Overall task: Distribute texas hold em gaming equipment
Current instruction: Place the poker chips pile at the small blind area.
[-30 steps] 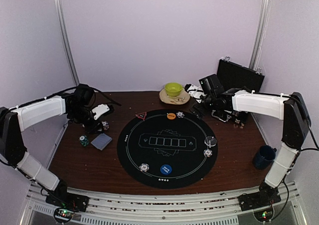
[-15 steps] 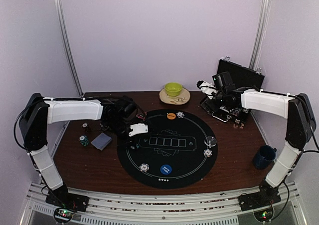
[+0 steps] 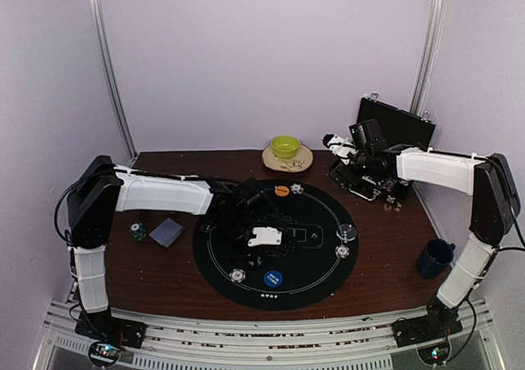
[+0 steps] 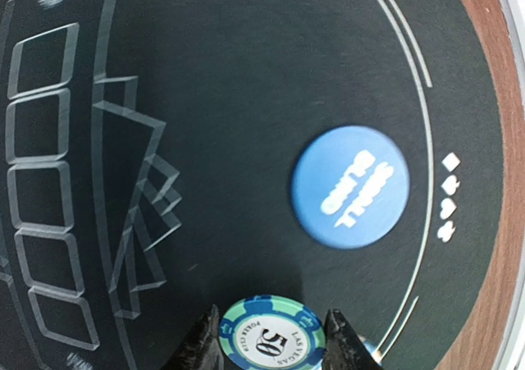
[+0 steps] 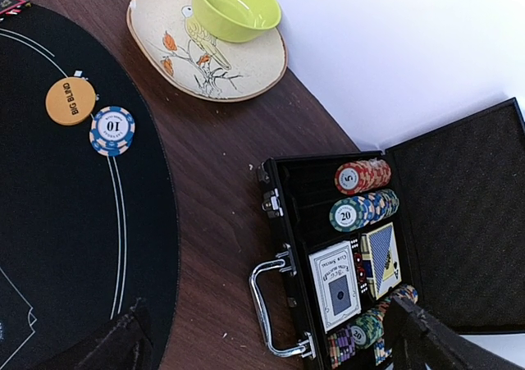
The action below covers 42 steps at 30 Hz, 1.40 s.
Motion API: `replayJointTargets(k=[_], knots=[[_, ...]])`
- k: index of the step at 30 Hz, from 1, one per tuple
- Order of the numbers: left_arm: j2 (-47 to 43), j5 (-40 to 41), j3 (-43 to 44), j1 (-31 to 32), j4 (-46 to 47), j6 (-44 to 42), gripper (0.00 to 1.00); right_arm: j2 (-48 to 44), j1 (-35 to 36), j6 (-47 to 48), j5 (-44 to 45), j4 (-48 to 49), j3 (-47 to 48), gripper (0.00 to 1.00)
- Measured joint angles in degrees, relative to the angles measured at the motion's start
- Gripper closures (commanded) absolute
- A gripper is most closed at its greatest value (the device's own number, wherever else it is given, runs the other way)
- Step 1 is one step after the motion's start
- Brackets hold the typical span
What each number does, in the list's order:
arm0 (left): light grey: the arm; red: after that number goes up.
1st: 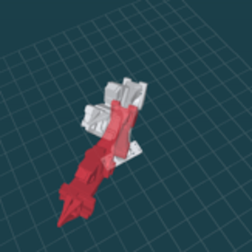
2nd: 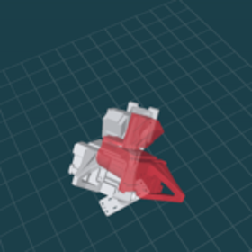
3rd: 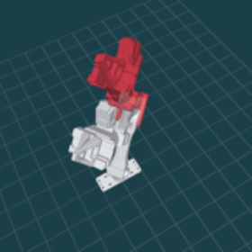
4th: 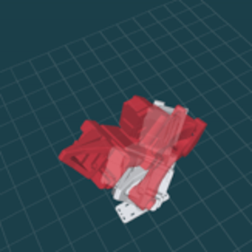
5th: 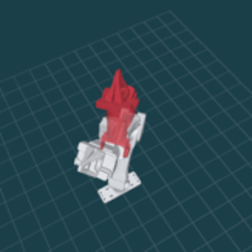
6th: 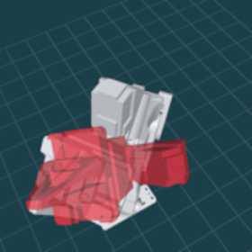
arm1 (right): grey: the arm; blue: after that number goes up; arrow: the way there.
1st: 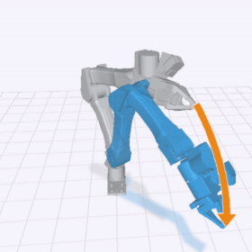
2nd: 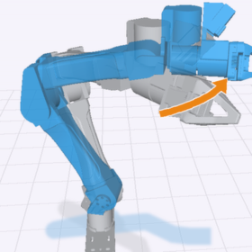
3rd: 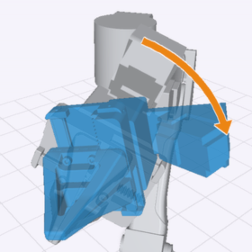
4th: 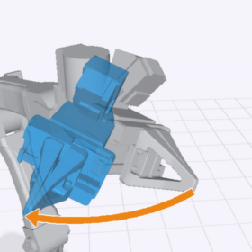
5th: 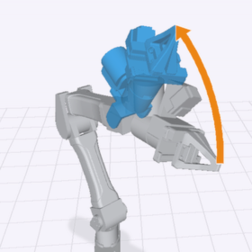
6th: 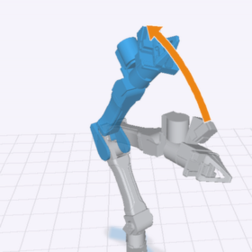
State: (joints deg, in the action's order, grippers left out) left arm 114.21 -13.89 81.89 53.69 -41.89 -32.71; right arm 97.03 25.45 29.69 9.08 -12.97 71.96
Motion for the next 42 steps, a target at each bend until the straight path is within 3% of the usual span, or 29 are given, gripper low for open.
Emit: replayJointTargets(k=[30, 42], knots=[[2.4, 1.7, 0.0, 3.4, 1.3, 0.0, 0.72, -0.1, -0.9, 0.0, 0.1, 1.0, -0.3, 0.00], [-9.3, 2.0, -8.2, 3.4, -0.2, -2.4, 0.72, -0.1, -0.9, 0.0, 0.1, 1.2, -0.3, 0.00]])
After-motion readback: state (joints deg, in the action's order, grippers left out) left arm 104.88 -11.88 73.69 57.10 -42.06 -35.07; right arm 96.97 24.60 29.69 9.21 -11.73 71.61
